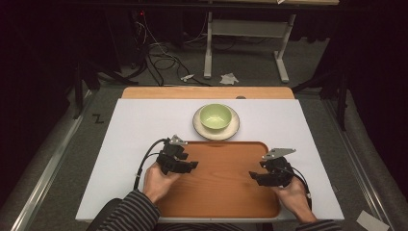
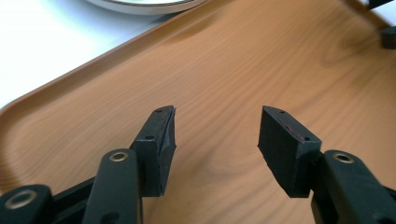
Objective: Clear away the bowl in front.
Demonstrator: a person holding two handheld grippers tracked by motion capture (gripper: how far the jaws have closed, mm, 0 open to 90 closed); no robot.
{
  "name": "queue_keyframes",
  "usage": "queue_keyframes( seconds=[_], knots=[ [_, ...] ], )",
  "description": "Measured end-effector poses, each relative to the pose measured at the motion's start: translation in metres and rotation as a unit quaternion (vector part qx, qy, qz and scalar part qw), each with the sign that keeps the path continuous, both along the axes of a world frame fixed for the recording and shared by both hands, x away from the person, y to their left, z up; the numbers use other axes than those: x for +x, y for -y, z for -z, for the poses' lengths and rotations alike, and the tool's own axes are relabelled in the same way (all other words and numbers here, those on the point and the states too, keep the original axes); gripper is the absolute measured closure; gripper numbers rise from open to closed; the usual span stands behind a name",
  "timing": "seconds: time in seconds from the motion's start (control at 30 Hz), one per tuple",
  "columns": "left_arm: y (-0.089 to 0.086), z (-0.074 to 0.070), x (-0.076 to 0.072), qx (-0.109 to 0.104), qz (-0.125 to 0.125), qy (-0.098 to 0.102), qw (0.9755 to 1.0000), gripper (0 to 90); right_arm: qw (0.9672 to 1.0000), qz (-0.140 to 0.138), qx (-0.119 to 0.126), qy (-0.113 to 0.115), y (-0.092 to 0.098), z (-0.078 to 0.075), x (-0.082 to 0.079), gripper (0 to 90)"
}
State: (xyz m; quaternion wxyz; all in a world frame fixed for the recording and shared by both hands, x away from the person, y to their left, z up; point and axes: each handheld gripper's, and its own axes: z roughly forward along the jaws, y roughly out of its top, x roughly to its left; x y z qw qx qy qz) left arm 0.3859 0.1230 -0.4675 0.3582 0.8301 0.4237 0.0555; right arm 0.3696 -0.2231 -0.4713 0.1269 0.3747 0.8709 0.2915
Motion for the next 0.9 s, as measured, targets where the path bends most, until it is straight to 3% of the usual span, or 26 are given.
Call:
queue_keyframes(
  seconds=[0.17,0.3,0.8,0.9],
  knots=[
    [0.0000,0.0012,0.0013,0.001,-0.003,0.000,1.0000,44.9,1.0000,-0.002,-0.002,-0.003,-0.0004,0.0002,-0.0023,42.4],
    [0.0011,0.0014,0.0000,0.015,-0.006,0.007,0.9998,41.4,1.0000,-0.005,-0.002,-0.001,-0.0023,0.0007,-0.0021,42.4],
    [0.0010,0.0002,0.0004,0.013,-0.006,0.006,0.9999,35.6,1.0000,-0.007,-0.005,-0.004,-0.0034,0.0011,-0.0031,42.4],
    [0.0003,-0.0016,0.0004,0.005,-0.010,0.007,0.9999,34.7,1.0000,-0.008,-0.002,-0.004,-0.0048,0.0015,-0.0038,42.4]
  ],
)
